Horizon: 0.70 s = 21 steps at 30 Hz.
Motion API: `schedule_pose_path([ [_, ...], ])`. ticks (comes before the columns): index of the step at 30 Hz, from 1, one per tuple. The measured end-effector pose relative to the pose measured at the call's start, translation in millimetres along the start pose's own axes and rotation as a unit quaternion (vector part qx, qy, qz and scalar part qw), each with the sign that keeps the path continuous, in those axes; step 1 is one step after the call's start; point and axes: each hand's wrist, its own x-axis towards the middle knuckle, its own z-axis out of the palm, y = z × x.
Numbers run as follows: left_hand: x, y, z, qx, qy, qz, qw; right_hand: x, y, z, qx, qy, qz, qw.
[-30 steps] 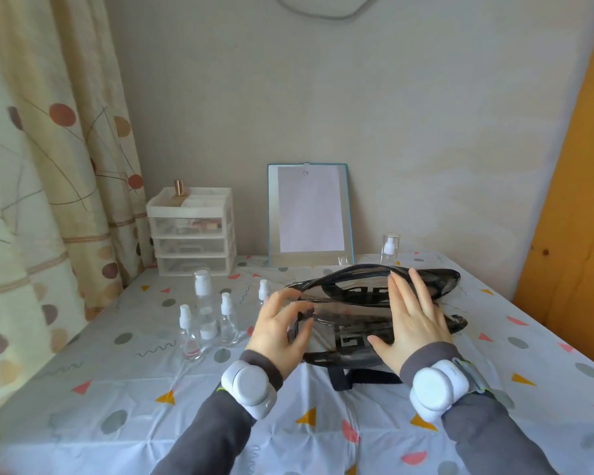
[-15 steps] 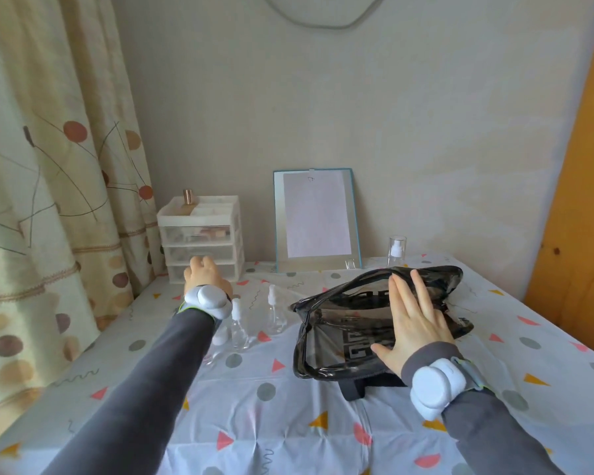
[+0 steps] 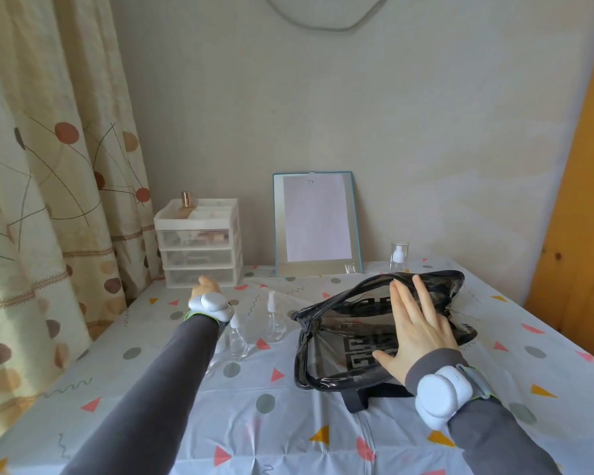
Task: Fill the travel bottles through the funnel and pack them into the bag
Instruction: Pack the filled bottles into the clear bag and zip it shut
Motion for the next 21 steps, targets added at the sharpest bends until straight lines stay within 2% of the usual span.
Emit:
schedule_pose_path([
  [3, 5.3, -5.0, -0.2, 0.023, 0.0, 0.02, 1.0, 1.4, -0.9, -0.5, 0.002, -0.002, 0.0, 1.0],
  [6, 7.9, -9.0, -3.1, 0.011, -0.016, -0.007, 1.0, 2.0, -0.4, 0.2, -0.001, -0.007, 0.0, 1.0],
  [8, 5.4, -6.1, -6.4, 0.026, -0.002, 0.012, 1.0, 2.1, 0.2, 0.8, -0.002, -0.007, 0.001, 1.0],
  [10, 2.5, -0.8, -14.5, -0.004, 0.023, 0.007, 1.0, 2.6, 0.3, 1.0, -0.002, -0.009, 0.002, 1.0],
  [13, -9.7, 9.1, -40.6, -0.119, 0.091, -0.033, 0.988, 3.4, 0.2, 0.7, -0.001, -0.01, 0.003, 1.0],
  [15, -20.1, 17.2, -54.7, -0.192, 0.112, -0.015, 0.975, 3.9, -1.1, 0.9, -0.004, -0.01, 0.002, 1.0],
  [18, -39.2, 28.5, -68.3, -0.328, 0.154, 0.039, 0.931, 4.8, -2.5, 0.4, -0.002, -0.012, 0.003, 1.0],
  [21, -66.1, 41.4, -79.1, -0.444, 0.136, 0.072, 0.883, 6.1, -3.4, -0.8, 0.002, -0.011, 0.002, 1.0],
])
